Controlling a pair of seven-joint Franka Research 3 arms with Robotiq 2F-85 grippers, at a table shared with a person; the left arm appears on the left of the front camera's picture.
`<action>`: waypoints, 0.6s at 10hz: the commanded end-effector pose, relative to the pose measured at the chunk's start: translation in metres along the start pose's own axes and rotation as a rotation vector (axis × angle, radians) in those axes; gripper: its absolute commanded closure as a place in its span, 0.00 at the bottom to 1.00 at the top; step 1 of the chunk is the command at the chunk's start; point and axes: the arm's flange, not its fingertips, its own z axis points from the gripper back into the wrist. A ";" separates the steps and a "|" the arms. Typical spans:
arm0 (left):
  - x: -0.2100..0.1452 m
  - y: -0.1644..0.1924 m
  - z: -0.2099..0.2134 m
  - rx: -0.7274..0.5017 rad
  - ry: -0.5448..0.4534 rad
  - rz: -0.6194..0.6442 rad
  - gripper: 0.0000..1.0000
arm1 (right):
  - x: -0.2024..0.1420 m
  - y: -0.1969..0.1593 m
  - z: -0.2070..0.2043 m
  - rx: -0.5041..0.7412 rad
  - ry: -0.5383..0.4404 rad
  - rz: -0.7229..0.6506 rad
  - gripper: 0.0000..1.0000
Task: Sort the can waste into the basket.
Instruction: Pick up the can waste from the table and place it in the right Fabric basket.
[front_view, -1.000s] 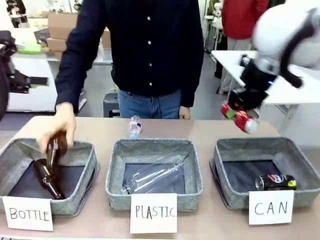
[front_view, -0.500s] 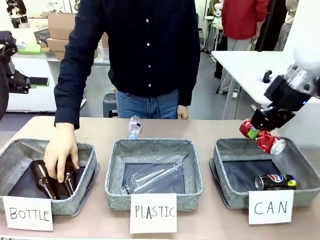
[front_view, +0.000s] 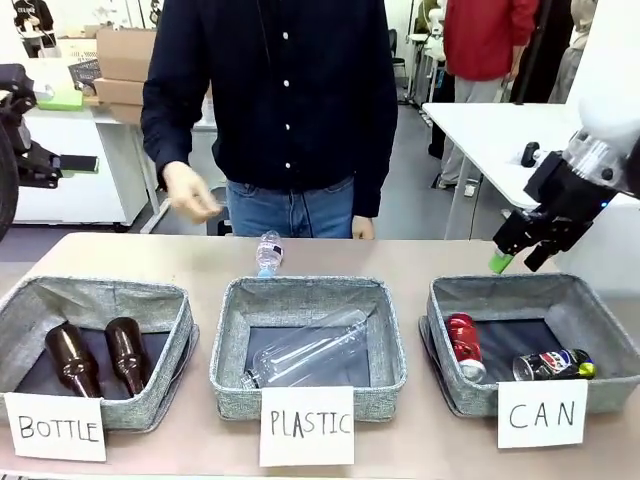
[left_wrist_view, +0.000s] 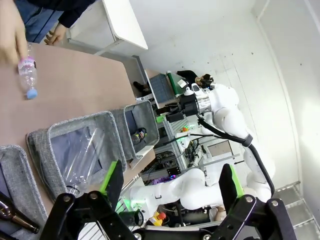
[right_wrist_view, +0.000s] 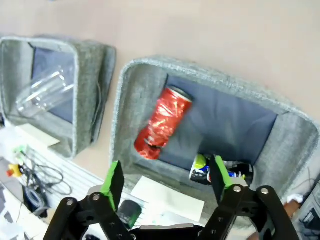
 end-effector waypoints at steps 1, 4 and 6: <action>0.000 -0.001 -0.001 -0.026 -0.010 -0.010 0.00 | 0.007 -0.003 0.000 0.041 -0.040 -0.011 0.00; 0.000 -0.001 -0.001 -0.026 -0.010 -0.010 0.00 | 0.013 -0.002 0.011 0.226 -0.086 -0.123 0.00; 0.000 -0.001 -0.001 -0.026 -0.010 -0.010 0.00 | 0.012 0.002 0.047 0.981 -0.296 -0.210 0.00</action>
